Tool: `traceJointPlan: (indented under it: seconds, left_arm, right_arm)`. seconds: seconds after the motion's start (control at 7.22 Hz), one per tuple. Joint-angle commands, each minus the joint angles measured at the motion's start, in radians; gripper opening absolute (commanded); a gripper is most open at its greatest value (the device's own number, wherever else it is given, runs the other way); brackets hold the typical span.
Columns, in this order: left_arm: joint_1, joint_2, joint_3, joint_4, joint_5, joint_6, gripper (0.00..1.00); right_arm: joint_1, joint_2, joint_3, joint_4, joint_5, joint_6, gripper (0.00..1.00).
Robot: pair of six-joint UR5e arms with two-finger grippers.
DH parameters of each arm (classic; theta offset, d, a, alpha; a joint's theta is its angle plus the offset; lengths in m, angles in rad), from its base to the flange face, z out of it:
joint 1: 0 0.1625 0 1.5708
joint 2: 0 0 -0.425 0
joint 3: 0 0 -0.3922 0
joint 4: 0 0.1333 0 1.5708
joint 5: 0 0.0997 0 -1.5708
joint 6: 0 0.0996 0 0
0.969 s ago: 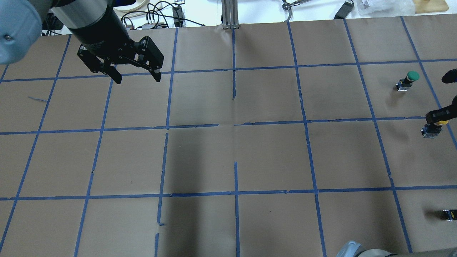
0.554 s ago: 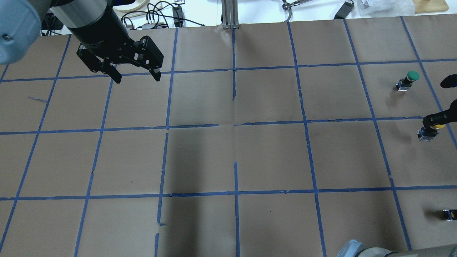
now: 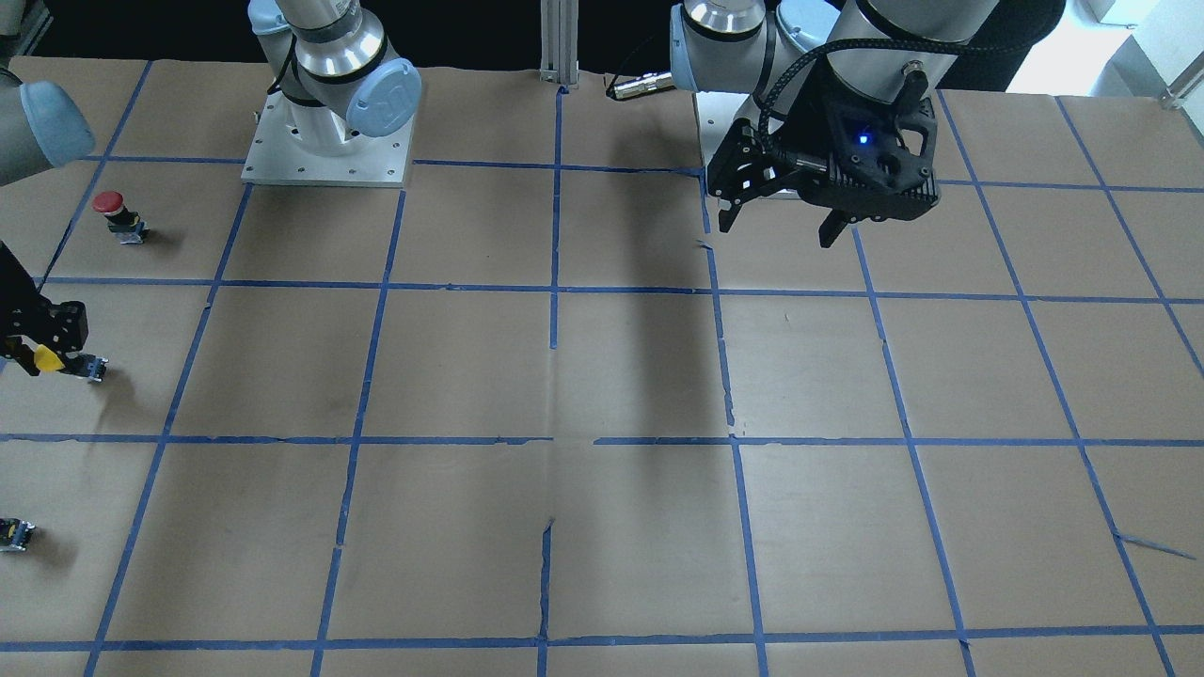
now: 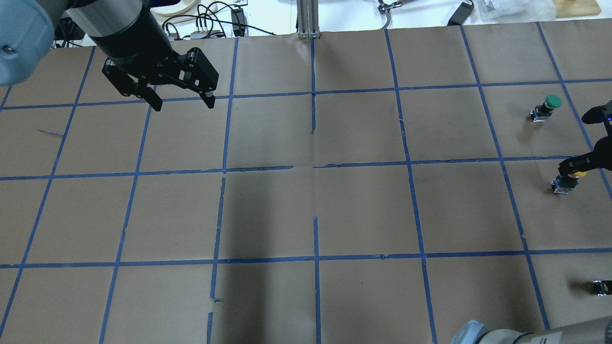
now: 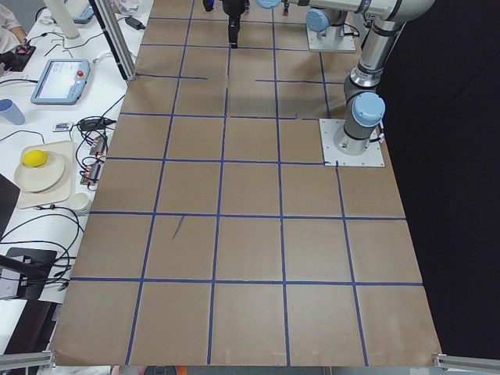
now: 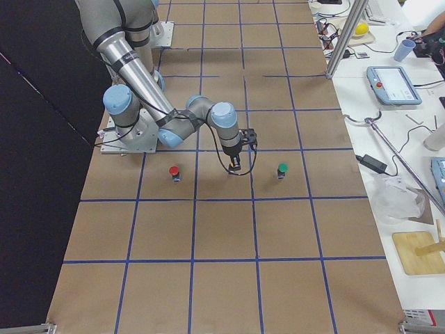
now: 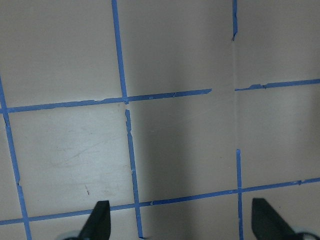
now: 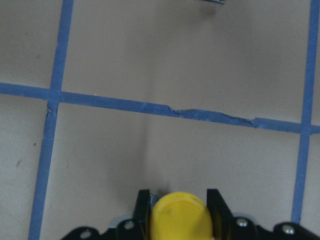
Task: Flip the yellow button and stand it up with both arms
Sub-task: 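Carry the yellow button with the right gripper and lower it upright onto the table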
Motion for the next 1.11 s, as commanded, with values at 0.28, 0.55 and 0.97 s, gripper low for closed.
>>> traceJointPlan:
  seconds: [0.28, 0.55, 0.97]
  left_arm:
    - [0.000, 0.002, 0.002, -0.002, 0.000, -0.002, 1.00]
    - [0.000, 0.002, 0.002, -0.002, 0.002, -0.002, 1.00]
    - [0.002, 0.002, 0.005, 0.000, 0.002, 0.000, 1.00]
  right_arm:
    - [-0.001, 0.002, 0.000, 0.002, -0.011, -0.003, 0.55]
    - [-0.001, 0.002, 0.000, 0.011, -0.016, -0.003, 0.75]
    - [-0.001, -0.007, -0.037, 0.058, -0.054, 0.009, 0.99]
